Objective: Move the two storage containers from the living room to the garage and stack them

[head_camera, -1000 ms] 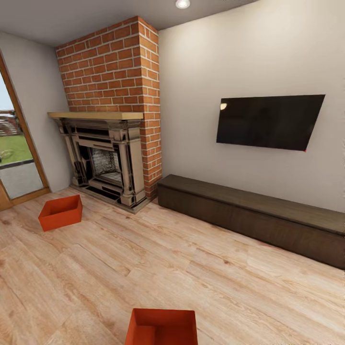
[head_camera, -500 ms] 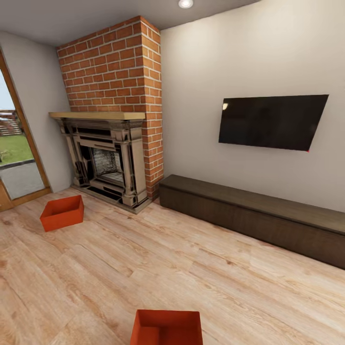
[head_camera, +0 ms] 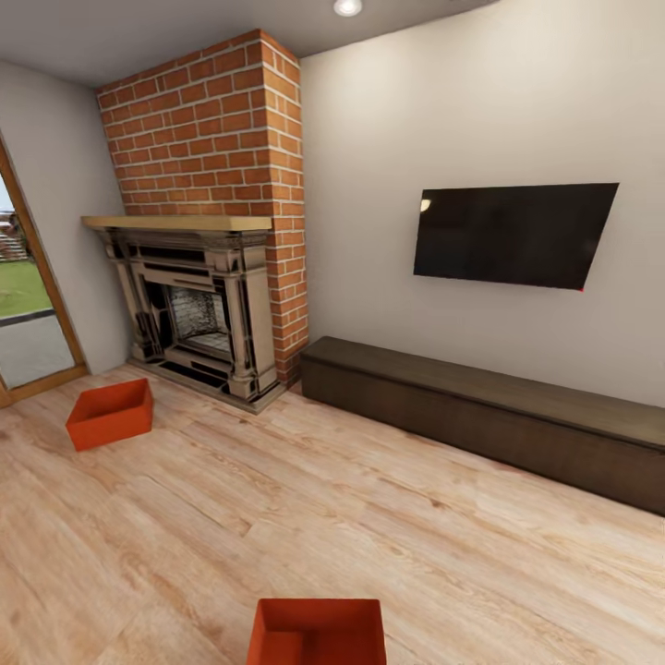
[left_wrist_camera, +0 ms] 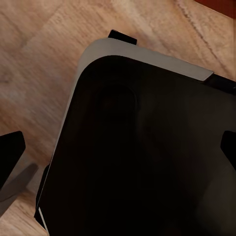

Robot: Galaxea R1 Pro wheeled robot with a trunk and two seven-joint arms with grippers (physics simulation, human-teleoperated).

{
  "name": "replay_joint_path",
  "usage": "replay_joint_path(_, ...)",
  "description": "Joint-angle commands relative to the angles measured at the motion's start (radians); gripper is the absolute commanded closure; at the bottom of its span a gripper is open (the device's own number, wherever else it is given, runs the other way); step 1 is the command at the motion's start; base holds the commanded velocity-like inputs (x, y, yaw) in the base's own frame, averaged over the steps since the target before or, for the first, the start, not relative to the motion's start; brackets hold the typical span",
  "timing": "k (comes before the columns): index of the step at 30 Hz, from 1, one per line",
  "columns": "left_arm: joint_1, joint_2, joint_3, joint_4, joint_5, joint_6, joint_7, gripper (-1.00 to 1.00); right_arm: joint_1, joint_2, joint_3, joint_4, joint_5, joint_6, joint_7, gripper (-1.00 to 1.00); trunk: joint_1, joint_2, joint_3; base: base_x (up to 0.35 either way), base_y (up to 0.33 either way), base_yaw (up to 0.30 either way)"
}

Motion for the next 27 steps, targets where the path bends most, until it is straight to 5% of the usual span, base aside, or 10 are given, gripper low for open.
replay_joint_path(1, 0.0, 0.0, 0.001, -0.002, 0.004, 0.003, 0.003, -1.0, -0.001, 0.001, 0.008, 0.002, -0.01, -0.004, 0.001, -1.0, 0.0, -0.001, -0.001, 0.0, 0.0, -0.129)
replay_joint_path(27, 0.0, 0.0, 0.001, -0.002, 0.004, 0.003, 0.003, -1.0, -0.001, -0.002, 0.01, 0.003, -0.009, -0.005, 0.001, -1.0, 0.0, -0.001, -0.001, 0.0, 0.024, -0.009)
